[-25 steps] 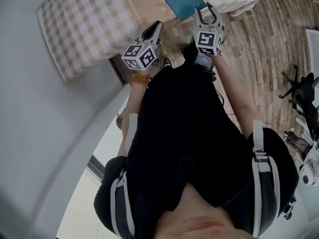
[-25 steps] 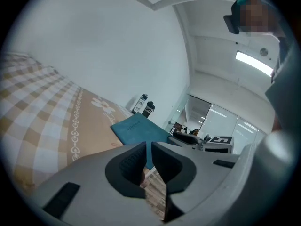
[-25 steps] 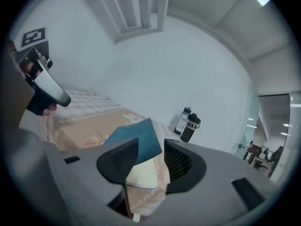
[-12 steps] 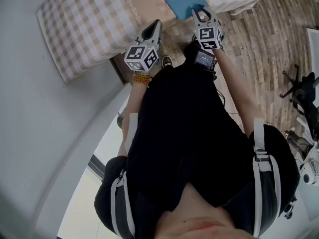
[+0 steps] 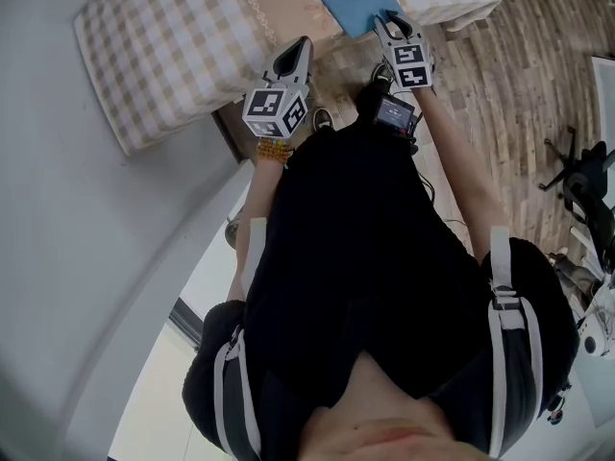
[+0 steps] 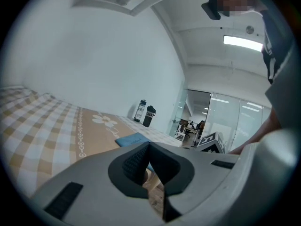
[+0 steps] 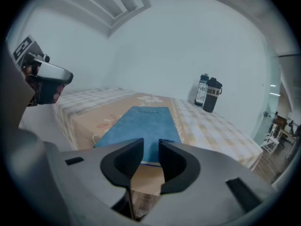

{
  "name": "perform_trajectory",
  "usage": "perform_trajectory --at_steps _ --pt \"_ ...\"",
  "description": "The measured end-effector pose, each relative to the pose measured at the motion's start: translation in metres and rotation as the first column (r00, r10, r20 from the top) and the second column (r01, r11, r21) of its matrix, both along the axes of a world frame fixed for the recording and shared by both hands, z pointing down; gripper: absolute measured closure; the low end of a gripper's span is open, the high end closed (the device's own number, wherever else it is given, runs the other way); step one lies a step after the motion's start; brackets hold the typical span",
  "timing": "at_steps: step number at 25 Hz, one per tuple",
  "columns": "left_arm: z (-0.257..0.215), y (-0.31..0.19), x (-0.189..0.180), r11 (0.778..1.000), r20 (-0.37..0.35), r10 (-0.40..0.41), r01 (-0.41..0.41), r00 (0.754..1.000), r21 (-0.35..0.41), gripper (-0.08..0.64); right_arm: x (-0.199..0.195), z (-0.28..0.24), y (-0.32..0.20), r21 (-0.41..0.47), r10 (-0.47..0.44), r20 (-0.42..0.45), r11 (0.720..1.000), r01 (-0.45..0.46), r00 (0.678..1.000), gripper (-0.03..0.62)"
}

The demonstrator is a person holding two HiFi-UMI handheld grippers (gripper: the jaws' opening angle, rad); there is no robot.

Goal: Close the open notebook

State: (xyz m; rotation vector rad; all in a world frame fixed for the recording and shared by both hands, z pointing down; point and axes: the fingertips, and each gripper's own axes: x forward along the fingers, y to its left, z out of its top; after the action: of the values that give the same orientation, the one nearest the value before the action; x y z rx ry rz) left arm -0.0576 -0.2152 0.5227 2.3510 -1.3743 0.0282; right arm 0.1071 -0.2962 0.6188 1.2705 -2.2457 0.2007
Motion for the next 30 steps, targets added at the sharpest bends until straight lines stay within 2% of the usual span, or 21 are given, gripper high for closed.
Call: perform_trajectory --at_steps 4,8,11,12,13,17,18,20,23,26,30 --pt "-0.017 -0.008 -0.007 0.996 0.085 -0.007 -0.001 0.996 0.088 0.558 -0.004 -0.029 -0.006 0.069 0.021 0.021 0.997 -0.022 1.000 0.486" --pt "-0.047 -0.027 -0.018 0.985 0.123 -0.037 0.016 0.992 0.170 0.558 -0.017 -0.086 -0.015 0.167 0.020 0.097 0.985 -0.036 0.995 0.486" --pt "-0.065 -0.013 -0.012 0.968 0.138 -0.073 0.037 0.988 0.249 0.558 -0.018 -0.122 0.010 0.256 -0.013 0.144 0.966 -0.025 0.990 0.486" --pt "-0.073 -0.011 -0.011 0.960 0.143 -0.085 0.042 0.986 0.275 0.558 -0.020 -0.134 0.016 0.284 -0.022 0.153 0.959 -0.022 0.988 0.498" --pt "-0.081 -0.009 -0.010 0.952 0.148 -0.096 0.047 0.984 0.301 0.558 -0.022 -0.146 0.022 0.310 -0.028 0.161 0.951 -0.023 0.987 0.539" --pt "-0.115 0.001 -0.011 0.923 0.154 -0.126 0.059 0.980 0.381 0.558 -0.038 -0.188 0.045 0.386 -0.059 0.202 0.922 -0.024 0.977 0.546" --pt "-0.121 -0.003 -0.014 0.918 0.154 -0.131 0.061 0.979 0.392 0.560 -0.044 -0.196 0.045 0.399 -0.063 0.215 0.917 -0.028 0.975 0.546" --pt "-0.130 -0.013 -0.019 0.912 0.152 -0.142 0.069 0.978 0.405 0.560 -0.053 -0.209 0.042 0.416 -0.067 0.244 0.908 -0.042 0.967 0.586" --pt "-0.133 0.001 -0.012 0.904 0.146 -0.161 0.087 0.976 0.418 0.560 -0.051 -0.215 0.066 0.428 -0.085 0.285 0.902 -0.048 0.955 0.586" --pt "-0.128 0.017 -0.007 0.902 0.151 -0.174 0.096 0.973 0.421 0.560 -0.048 -0.208 0.090 0.432 -0.088 0.280 0.901 -0.044 0.956 0.586" --pt "-0.111 0.023 -0.006 0.909 0.169 -0.178 0.096 0.970 0.405 0.560 -0.051 -0.192 0.102 0.407 -0.075 0.261 0.912 -0.040 0.962 0.586"
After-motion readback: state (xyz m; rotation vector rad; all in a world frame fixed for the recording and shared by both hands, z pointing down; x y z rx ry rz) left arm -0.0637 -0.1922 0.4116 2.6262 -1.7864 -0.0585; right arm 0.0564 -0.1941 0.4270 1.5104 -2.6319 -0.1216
